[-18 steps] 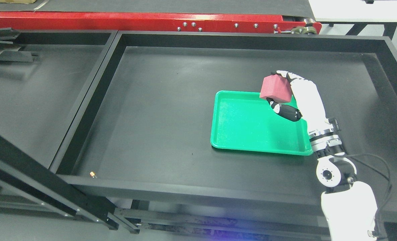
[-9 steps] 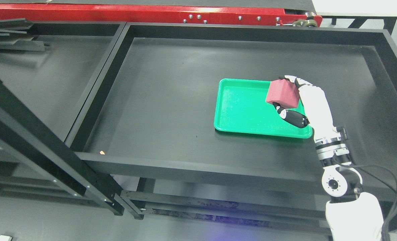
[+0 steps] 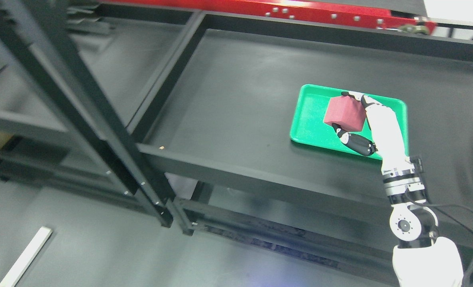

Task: Pick pink block from left shelf to tray
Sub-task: 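Turn and drive holding the cube toward the white table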

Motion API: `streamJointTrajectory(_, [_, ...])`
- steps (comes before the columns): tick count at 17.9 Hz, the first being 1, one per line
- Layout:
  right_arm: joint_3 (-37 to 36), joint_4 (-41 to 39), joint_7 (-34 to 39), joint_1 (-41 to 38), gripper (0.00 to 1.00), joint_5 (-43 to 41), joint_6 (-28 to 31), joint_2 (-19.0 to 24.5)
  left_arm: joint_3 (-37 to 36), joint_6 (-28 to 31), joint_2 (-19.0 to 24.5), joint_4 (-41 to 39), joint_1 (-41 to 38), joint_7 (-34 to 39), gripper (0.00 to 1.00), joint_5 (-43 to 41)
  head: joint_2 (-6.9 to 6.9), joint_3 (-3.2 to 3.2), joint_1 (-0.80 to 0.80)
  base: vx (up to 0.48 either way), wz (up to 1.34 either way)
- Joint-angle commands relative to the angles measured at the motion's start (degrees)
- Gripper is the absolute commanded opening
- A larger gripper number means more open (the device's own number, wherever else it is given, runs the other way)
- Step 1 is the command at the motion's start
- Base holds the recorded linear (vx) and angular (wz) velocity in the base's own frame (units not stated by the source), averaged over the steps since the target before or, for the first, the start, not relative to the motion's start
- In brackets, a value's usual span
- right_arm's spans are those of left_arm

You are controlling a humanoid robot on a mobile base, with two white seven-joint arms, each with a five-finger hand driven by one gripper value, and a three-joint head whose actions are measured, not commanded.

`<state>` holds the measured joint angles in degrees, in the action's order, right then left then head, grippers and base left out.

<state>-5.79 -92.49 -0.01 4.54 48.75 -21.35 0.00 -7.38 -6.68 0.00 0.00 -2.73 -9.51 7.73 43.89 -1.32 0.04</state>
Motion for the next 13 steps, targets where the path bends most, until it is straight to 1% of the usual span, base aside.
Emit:
streamJointTrajectory(1, [-1.24,-1.2,0.01,-0.59,0.05,-0.59,-0.18,-1.0,0.0,-0.09,1.0,-1.0,0.0,0.02,1.0,0.0,0.0,0.0,0.0,-0.148,0.56])
streamJointTrajectory(13, [-0.71,-1.2,0.1,-0.68,0.05,-0.59,-0.18,-1.0,0.0,-0.18,1.0,-1.0,0.0,0.02,1.0,0.0,0.0,0.0,0.0,-0.139,0.61])
